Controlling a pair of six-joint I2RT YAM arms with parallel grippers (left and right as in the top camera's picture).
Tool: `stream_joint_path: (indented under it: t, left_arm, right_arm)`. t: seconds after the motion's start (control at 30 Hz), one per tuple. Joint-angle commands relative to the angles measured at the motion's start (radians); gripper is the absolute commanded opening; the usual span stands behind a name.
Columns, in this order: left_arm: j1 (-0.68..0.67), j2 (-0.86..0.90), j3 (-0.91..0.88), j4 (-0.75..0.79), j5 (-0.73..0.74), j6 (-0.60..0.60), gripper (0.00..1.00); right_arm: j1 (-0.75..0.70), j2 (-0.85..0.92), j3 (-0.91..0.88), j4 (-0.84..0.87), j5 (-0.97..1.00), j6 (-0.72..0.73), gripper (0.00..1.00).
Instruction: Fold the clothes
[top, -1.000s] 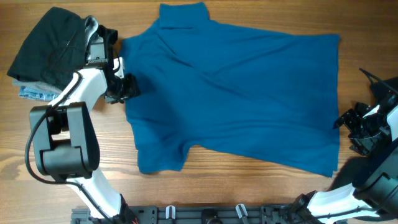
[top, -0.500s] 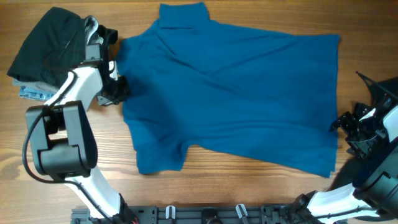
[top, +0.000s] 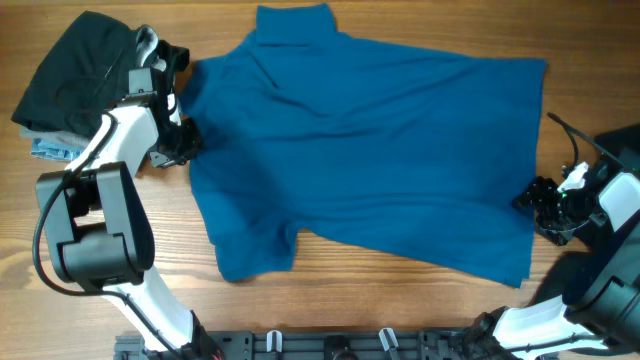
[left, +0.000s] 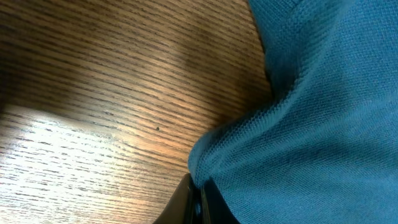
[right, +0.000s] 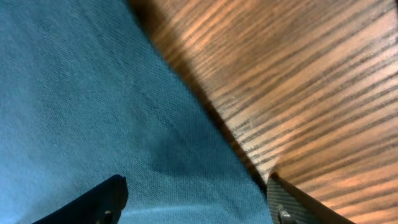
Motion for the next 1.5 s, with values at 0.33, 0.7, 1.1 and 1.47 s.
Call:
stream_joint_path:
  t: [0.33,0.7,1.1,1.47]
  left_arm:
    - [0.005,0.006,0.018,0.002,-0.013,-0.013,0.04]
    - [0.005,0.006,0.018,0.003,-0.013,-0.013,0.04]
    - [0.005,-0.071,0.039,-0.024,-0.01,-0.013,0.04]
    - [0.005,-0.276,0.04,0.077,0.002,-0.064,0.04]
  right_arm:
    - [0.001,0.004,-0.039,0.08,0.114,0.019,0.72]
    - [0.006,0.004,-0.121,0.124,0.034,0.019,0.36]
    - [0.003,-0.033,0.034,0.029,-0.051,0.045,0.04]
    - [0.003,-0.174,0.145,0.062,-0.158,0.074,0.04]
